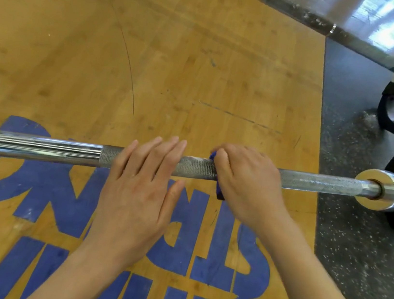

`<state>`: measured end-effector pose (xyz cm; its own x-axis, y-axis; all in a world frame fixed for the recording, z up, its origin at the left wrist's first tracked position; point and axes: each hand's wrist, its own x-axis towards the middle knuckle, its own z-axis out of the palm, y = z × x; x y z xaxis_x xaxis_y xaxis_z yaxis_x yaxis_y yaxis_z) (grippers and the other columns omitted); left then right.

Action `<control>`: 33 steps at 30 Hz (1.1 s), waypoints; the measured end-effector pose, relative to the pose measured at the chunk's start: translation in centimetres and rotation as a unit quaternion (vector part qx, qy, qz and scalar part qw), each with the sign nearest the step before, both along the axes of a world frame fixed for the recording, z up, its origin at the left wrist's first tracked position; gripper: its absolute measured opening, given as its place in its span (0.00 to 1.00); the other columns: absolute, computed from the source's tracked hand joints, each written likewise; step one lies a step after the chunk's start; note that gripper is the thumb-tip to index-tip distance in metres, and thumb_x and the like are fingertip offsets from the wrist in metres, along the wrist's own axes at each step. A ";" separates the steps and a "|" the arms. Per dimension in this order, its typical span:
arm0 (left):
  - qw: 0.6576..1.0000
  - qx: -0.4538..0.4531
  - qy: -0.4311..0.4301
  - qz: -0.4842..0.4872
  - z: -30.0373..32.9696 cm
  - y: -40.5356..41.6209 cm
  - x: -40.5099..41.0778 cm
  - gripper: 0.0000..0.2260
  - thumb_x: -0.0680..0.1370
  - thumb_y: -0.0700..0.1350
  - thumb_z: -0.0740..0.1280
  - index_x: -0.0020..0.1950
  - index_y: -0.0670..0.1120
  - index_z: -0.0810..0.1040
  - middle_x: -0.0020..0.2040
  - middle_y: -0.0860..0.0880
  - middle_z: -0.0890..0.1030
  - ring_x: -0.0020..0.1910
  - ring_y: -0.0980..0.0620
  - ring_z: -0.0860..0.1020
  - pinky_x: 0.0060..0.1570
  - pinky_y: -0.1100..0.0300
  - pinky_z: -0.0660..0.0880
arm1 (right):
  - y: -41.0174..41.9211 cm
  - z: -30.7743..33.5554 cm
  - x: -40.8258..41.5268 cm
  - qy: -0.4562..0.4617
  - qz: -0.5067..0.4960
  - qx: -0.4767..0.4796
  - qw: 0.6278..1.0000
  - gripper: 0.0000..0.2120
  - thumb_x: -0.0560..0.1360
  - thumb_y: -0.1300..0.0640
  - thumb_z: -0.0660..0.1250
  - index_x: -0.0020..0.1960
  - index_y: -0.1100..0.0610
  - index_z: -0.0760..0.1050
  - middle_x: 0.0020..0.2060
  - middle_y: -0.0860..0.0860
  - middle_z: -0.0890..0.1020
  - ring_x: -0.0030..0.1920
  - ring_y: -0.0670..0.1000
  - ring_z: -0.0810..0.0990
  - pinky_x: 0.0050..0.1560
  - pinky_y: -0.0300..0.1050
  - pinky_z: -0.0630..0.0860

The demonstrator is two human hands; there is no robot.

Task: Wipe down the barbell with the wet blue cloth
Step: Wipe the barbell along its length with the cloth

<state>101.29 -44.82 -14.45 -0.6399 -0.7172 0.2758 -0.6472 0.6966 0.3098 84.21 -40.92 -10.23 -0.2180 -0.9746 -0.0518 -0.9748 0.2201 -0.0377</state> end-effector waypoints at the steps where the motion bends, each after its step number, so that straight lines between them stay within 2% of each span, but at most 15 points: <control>1: 1.000 -0.006 -0.003 -0.002 -0.1 0.4 0.2 0.23 0.84 0.51 0.54 0.78 0.44 0.68 0.75 0.48 0.72 0.74 0.45 0.68 0.76 0.51 0.54 | -0.2 0.6 -0.1 0.020 0.021 0.048 0.998 0.10 0.81 0.60 0.51 0.47 0.56 0.70 0.36 0.48 0.72 0.41 0.57 0.74 0.38 0.46 0.67; 2: 1.000 -0.013 -0.006 -0.004 -0.2 0.7 0.5 0.24 0.84 0.50 0.55 0.78 0.43 0.67 0.76 0.48 0.70 0.76 0.45 0.66 0.77 0.51 0.53 | 0.2 0.7 -0.1 0.032 0.046 0.036 0.998 0.09 0.80 0.61 0.52 0.45 0.56 0.69 0.34 0.48 0.70 0.38 0.57 0.73 0.36 0.44 0.65; 5: 1.000 -0.022 -0.015 -0.009 -0.2 1.9 1.4 0.25 0.83 0.51 0.56 0.80 0.43 0.65 0.79 0.48 0.67 0.78 0.46 0.62 0.78 0.51 0.51 | 3.9 0.2 0.5 -0.011 0.020 -0.077 0.997 0.17 0.83 0.58 0.47 0.47 0.55 0.74 0.39 0.48 0.74 0.39 0.53 0.70 0.48 0.47 0.69; 7: 1.000 -0.014 -0.022 -0.014 -0.1 2.9 1.9 0.26 0.84 0.51 0.54 0.81 0.44 0.63 0.80 0.48 0.65 0.80 0.46 0.60 0.78 0.51 0.51 | 4.6 -0.4 0.3 0.014 0.032 -0.079 0.996 0.13 0.81 0.59 0.52 0.44 0.57 0.72 0.35 0.50 0.73 0.35 0.53 0.64 0.37 0.46 0.66; 8: 0.999 -0.011 -0.027 -0.016 -0.1 3.3 2.1 0.26 0.84 0.51 0.54 0.81 0.44 0.62 0.80 0.48 0.64 0.80 0.46 0.60 0.79 0.51 0.50 | 3.9 0.2 0.6 0.034 0.050 -0.054 0.997 0.06 0.76 0.62 0.60 0.40 0.58 0.69 0.31 0.52 0.70 0.31 0.54 0.63 0.30 0.44 0.60; 9: 0.999 -0.007 -0.032 -0.019 -0.1 3.9 2.4 0.26 0.84 0.51 0.53 0.81 0.44 0.62 0.80 0.48 0.63 0.80 0.46 0.59 0.79 0.51 0.50 | 3.0 0.5 0.9 0.040 0.070 0.003 0.997 0.10 0.71 0.65 0.66 0.39 0.58 0.65 0.29 0.52 0.67 0.28 0.55 0.62 0.27 0.40 0.55; 11: 0.999 -0.004 -0.036 -0.023 0.0 4.7 2.9 0.26 0.84 0.51 0.53 0.81 0.43 0.62 0.81 0.48 0.63 0.81 0.47 0.59 0.79 0.51 0.49 | 2.1 0.7 0.9 0.063 0.122 0.109 0.985 0.19 0.71 0.65 0.69 0.43 0.56 0.58 0.29 0.48 0.61 0.29 0.56 0.64 0.26 0.39 0.52; 14: 0.999 -0.003 -0.037 -0.022 0.0 5.9 3.5 0.26 0.84 0.50 0.54 0.81 0.44 0.61 0.81 0.48 0.61 0.81 0.47 0.57 0.80 0.51 0.49 | 3.7 1.9 0.1 -0.007 0.101 0.109 0.989 0.31 0.68 0.63 0.77 0.44 0.52 0.52 0.31 0.42 0.50 0.26 0.54 0.59 0.24 0.37 0.50; 16: 0.999 0.000 -0.030 -0.020 0.0 6.8 3.8 0.26 0.83 0.50 0.54 0.81 0.44 0.61 0.81 0.48 0.61 0.81 0.48 0.57 0.80 0.52 0.48 | 4.4 1.4 0.4 0.056 0.096 0.134 0.985 0.23 0.72 0.61 0.72 0.44 0.54 0.55 0.31 0.45 0.54 0.28 0.54 0.61 0.25 0.39 0.52; 19: 0.999 -0.005 -0.025 -0.019 -0.1 8.0 4.3 0.26 0.83 0.50 0.54 0.81 0.43 0.61 0.81 0.47 0.62 0.81 0.47 0.56 0.80 0.52 0.47 | 5.3 1.5 3.0 0.023 0.066 0.089 0.994 0.22 0.66 0.61 0.74 0.39 0.57 0.57 0.25 0.48 0.61 0.23 0.56 0.61 0.26 0.38 0.50; 21: 0.999 -0.012 -0.026 -0.021 -0.2 8.6 4.8 0.26 0.83 0.50 0.54 0.81 0.43 0.61 0.81 0.47 0.63 0.81 0.47 0.57 0.80 0.52 0.48 | 6.9 0.6 2.1 -0.021 -0.006 0.034 0.999 0.15 0.77 0.49 0.55 0.36 0.57 0.64 0.25 0.48 0.68 0.27 0.56 0.68 0.28 0.46 0.56; 23: 0.999 -0.011 -0.029 -0.024 -0.1 9.4 5.2 0.27 0.83 0.50 0.54 0.81 0.43 0.60 0.81 0.47 0.62 0.81 0.47 0.57 0.80 0.52 0.48 | 8.6 0.0 1.5 -0.055 -0.063 0.004 0.996 0.21 0.77 0.47 0.43 0.32 0.54 0.66 0.25 0.48 0.68 0.28 0.54 0.67 0.29 0.45 0.55; 27: 1.000 0.006 -0.022 -0.015 0.3 11.2 5.8 0.27 0.83 0.52 0.54 0.80 0.42 0.60 0.81 0.46 0.62 0.81 0.45 0.56 0.80 0.51 0.47 | 9.4 -1.3 4.3 -0.030 -0.051 -0.112 0.992 0.18 0.78 0.55 0.51 0.29 0.54 0.62 0.23 0.48 0.64 0.26 0.53 0.60 0.33 0.46 0.59; 31: 1.000 0.026 -0.006 0.016 1.3 11.0 6.3 0.27 0.85 0.54 0.49 0.81 0.40 0.60 0.81 0.44 0.61 0.82 0.44 0.54 0.80 0.50 0.45 | 12.0 -1.7 2.9 -0.044 -0.029 -0.153 0.987 0.19 0.80 0.55 0.51 0.32 0.56 0.68 0.25 0.48 0.69 0.29 0.54 0.68 0.47 0.49 0.73; 33: 0.999 0.020 -0.028 0.025 1.3 10.8 6.5 0.28 0.85 0.54 0.50 0.81 0.40 0.59 0.82 0.44 0.60 0.82 0.44 0.54 0.80 0.51 0.44 | 12.5 -1.8 3.7 -0.032 -0.056 -0.158 0.985 0.19 0.80 0.56 0.51 0.32 0.56 0.69 0.26 0.49 0.70 0.29 0.54 0.66 0.51 0.49 0.73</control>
<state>107.78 -33.98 -13.14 -0.6171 -0.7580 0.2111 -0.6975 0.6512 0.2993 87.89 -28.37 -12.00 -0.3313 -0.9144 0.2325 -0.9383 0.2934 -0.1829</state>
